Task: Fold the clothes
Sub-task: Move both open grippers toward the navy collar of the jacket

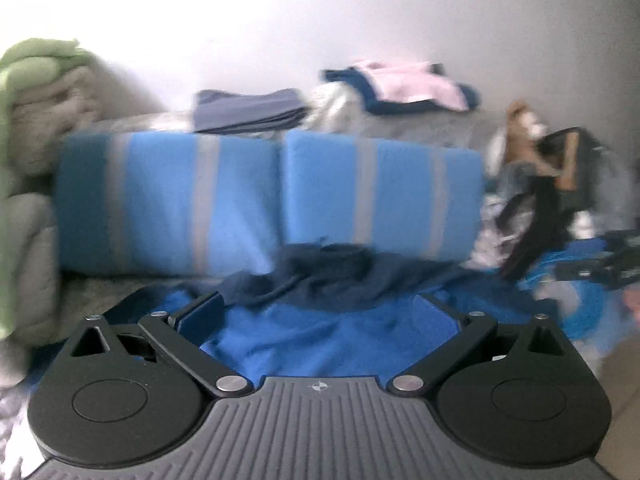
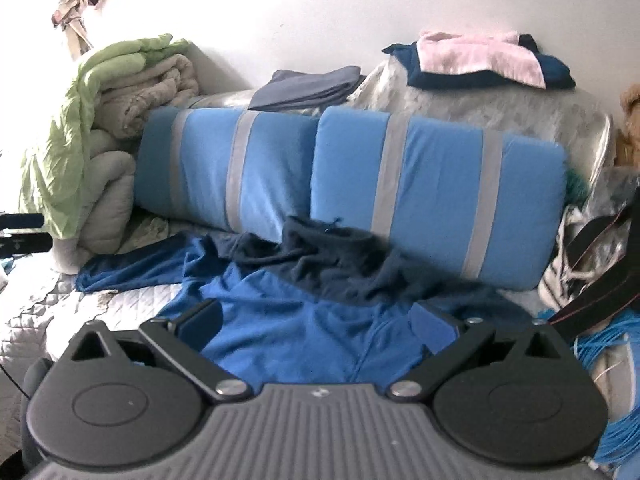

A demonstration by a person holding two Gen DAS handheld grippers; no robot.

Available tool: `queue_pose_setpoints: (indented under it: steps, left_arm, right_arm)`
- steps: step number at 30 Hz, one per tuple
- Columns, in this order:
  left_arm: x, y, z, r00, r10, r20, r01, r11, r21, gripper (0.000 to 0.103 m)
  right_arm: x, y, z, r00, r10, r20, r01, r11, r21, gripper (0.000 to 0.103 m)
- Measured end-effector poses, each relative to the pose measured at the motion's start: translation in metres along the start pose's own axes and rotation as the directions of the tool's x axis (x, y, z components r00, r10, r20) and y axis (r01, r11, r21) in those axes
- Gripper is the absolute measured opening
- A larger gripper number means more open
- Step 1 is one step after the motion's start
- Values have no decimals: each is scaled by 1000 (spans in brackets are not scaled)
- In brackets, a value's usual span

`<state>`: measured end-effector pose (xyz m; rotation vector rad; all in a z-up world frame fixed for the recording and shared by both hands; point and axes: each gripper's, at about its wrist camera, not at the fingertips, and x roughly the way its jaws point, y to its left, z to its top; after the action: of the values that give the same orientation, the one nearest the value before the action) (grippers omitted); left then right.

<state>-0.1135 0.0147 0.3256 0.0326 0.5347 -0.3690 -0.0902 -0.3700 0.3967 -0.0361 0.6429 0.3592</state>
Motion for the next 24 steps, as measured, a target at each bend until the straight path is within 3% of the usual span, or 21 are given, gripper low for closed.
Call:
queue_pose_setpoints:
  steps: [2, 6, 10, 15, 21, 24]
  left_arm:
    - [4, -5, 14, 999, -34, 28, 33, 999, 38, 103]
    - [23, -21, 41, 999, -22, 41, 16, 990, 143, 103]
    - [59, -21, 53, 999, -9, 37, 4, 989, 145, 103]
    - [107, 6, 63, 999, 9, 32, -13, 992, 126, 103]
    - [164, 44, 62, 998, 56, 4, -56, 981, 185, 103]
    - [194, 61, 51, 997, 73, -13, -68, 971, 227, 103]
  right_arm:
    - [0, -6, 15, 1000, 0, 9, 0, 1000, 4, 103]
    - [3, -20, 46, 998, -3, 65, 2, 1000, 14, 103]
    - [36, -34, 53, 998, -27, 57, 27, 1000, 6, 103]
    - [80, -52, 61, 997, -58, 44, 58, 998, -5, 103]
    - [135, -76, 66, 996, -86, 31, 87, 996, -27, 103]
    - [165, -86, 61, 998, -61, 28, 63, 996, -65, 103]
